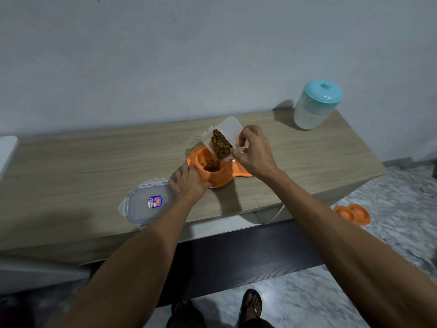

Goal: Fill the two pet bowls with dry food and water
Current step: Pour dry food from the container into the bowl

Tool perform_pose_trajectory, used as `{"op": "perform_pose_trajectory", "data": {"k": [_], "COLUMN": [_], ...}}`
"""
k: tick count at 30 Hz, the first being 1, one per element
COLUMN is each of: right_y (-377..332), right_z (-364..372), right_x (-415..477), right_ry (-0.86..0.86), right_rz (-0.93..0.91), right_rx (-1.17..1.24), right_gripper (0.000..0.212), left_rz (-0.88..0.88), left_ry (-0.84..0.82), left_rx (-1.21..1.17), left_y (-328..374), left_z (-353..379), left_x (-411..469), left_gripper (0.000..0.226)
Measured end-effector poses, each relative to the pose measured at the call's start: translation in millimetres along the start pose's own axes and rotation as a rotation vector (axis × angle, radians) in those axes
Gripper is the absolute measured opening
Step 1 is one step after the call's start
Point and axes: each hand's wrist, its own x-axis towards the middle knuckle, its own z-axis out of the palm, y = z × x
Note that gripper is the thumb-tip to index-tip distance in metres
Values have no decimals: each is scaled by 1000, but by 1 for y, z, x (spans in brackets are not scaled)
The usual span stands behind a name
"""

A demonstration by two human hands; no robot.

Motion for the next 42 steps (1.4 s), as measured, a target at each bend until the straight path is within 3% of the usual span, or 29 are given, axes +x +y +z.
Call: {"op": "perform_pose_trajectory", "data": {"k": [21,28,35,42], "right_y": [1,5,14,16], "right_z": [2,-3,-7,3], "right_x": [3,5,11,11], "right_ry": [13,108,243,245], "right_rz": [7,248,632,804], "right_rx": [-14,90,457,597], "right_gripper": [29,25,19,18], "left_rz": [2,7,15,31], "left_ry": [-5,3,-13,-17], "left_rx": [-24,-16,-11,0], "left_y": [1,0,2,0], "left_z": [-3,-1,-2,-2], "left_x": [-3,-2,-3,-2], "left_gripper": [86,86,86,85]}}
